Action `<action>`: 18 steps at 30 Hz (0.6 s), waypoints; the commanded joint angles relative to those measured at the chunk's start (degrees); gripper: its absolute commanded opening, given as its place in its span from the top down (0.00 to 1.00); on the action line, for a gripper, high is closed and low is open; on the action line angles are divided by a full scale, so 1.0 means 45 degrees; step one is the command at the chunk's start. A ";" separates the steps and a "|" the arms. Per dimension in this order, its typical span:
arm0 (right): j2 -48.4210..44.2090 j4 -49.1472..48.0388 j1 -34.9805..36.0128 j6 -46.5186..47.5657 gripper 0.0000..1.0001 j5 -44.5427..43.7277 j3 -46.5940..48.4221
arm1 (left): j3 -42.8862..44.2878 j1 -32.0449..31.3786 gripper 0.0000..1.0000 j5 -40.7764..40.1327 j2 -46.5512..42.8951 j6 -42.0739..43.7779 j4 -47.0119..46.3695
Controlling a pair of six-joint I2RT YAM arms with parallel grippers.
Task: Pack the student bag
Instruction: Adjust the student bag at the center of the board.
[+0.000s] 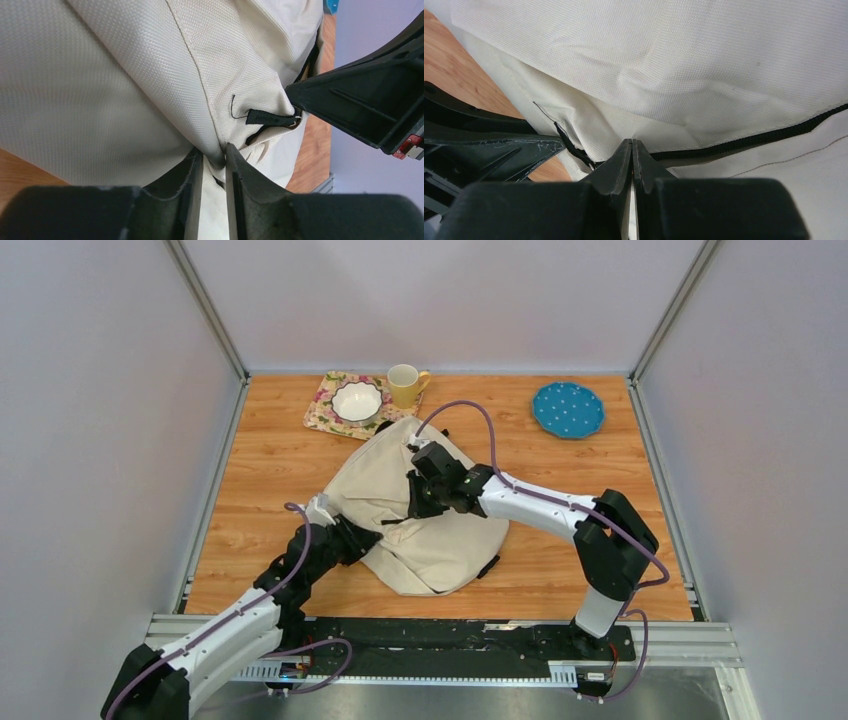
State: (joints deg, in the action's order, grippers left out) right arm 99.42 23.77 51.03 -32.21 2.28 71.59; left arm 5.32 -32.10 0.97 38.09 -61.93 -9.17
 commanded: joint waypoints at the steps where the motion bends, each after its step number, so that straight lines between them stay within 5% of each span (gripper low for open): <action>1: -0.0569 -0.0126 0.0048 -0.0167 0.90 0.0313 -0.0304 | 0.0418 0.0238 0.80 -0.0549 0.0364 0.1122 -0.0483; 3: -0.0569 -0.0145 0.0048 -0.0206 0.90 0.0351 -0.0382 | 0.0691 0.0491 0.88 -0.0373 0.0481 0.1398 -0.0366; 4: -0.0588 -0.0165 0.0067 -0.0226 0.91 0.0352 -0.0401 | 0.0847 0.0589 1.00 -0.0295 0.0520 0.1651 -0.0326; 13: -0.0920 -0.0302 0.0087 -0.0479 0.91 0.0449 -0.0948 | 0.2760 0.3165 1.00 0.4271 0.1984 0.4227 0.0320; 18: -0.1018 -0.0340 0.0613 -0.0909 0.90 0.0605 -0.0988 | 0.3561 0.5449 1.00 1.0323 0.3994 0.4914 -0.0522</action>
State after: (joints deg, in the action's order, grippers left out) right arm 97.10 21.04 51.22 -34.44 2.66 68.16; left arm 15.84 -14.00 26.30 50.83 -45.76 -5.21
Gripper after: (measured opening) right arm 0.094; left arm 0.008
